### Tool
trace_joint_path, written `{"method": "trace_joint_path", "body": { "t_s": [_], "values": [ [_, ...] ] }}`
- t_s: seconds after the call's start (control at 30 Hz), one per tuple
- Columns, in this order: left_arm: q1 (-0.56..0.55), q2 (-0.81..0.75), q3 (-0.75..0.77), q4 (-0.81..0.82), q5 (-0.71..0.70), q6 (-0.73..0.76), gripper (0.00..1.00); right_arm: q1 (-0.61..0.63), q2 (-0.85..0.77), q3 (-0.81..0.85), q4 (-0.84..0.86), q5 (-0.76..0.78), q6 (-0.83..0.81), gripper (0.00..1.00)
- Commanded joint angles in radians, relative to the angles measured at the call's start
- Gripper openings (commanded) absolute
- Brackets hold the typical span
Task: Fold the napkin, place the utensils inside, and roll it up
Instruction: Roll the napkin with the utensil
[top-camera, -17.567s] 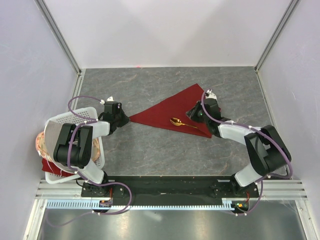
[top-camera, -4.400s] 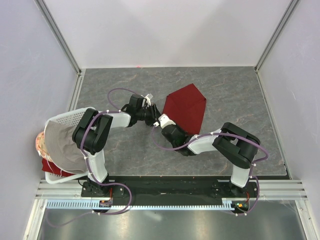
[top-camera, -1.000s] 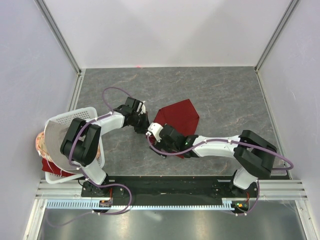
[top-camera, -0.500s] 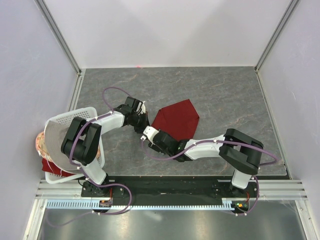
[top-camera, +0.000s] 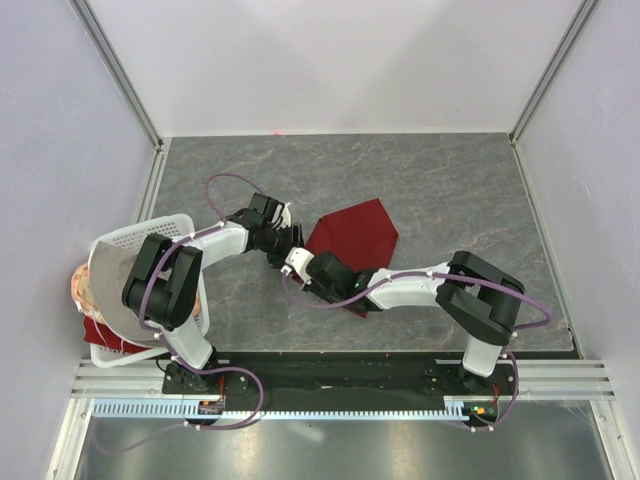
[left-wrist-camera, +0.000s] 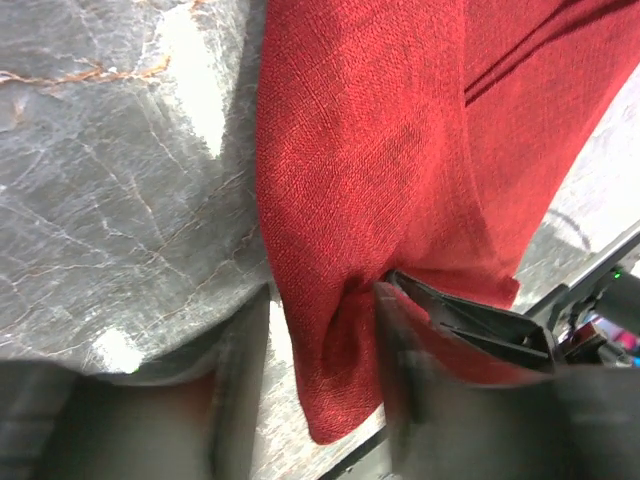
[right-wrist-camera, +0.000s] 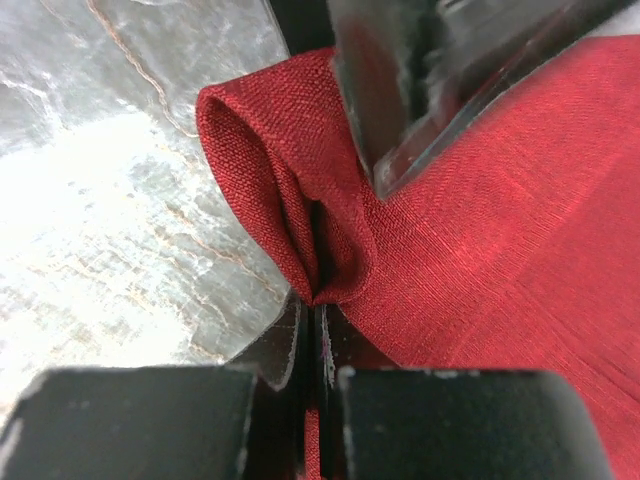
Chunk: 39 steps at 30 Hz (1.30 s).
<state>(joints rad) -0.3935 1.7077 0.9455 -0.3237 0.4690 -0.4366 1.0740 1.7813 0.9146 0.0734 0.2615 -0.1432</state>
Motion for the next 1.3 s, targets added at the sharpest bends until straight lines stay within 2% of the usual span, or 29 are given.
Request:
{"method": "trace_joint_path", "body": {
  "t_s": [0.0, 0.07, 0.27, 0.5, 0.6, 0.8, 0.93, 1.27],
  "values": [
    [0.008, -0.078, 0.038, -0.002, -0.081, 0.035, 0.67, -0.071, 0.0, 0.082, -0.201, -0.304, 0.062, 0.0],
    [0.008, -0.112, 0.021, 0.018, -0.116, 0.033, 0.73, -0.114, 0.001, 0.11, -0.266, -0.423, 0.079, 0.0],
    [0.007, -0.201, -0.086, 0.128, -0.24, 0.013, 0.78, -0.235, 0.032, 0.191, -0.351, -0.723, 0.131, 0.0],
    [0.007, -0.371, -0.304, 0.369, -0.208, 0.004, 0.8, -0.344, 0.107, 0.251, -0.408, -0.965, 0.157, 0.0],
    [0.007, -0.46, -0.382, 0.463, -0.176, 0.012, 0.81, -0.384, 0.145, 0.268, -0.423, -1.03, 0.183, 0.0],
    [0.001, -0.511, -0.467, 0.569, -0.06, 0.045, 0.87, -0.446, 0.224, 0.302, -0.442, -1.11, 0.214, 0.0],
    [-0.025, -0.502, -0.485, 0.581, -0.017, 0.079, 0.89, -0.471, 0.263, 0.31, -0.443, -1.144, 0.235, 0.0],
    [-0.105, -0.487, -0.511, 0.56, -0.021, 0.139, 0.9, -0.488, 0.27, 0.314, -0.442, -1.15, 0.248, 0.0]
  ]
}}
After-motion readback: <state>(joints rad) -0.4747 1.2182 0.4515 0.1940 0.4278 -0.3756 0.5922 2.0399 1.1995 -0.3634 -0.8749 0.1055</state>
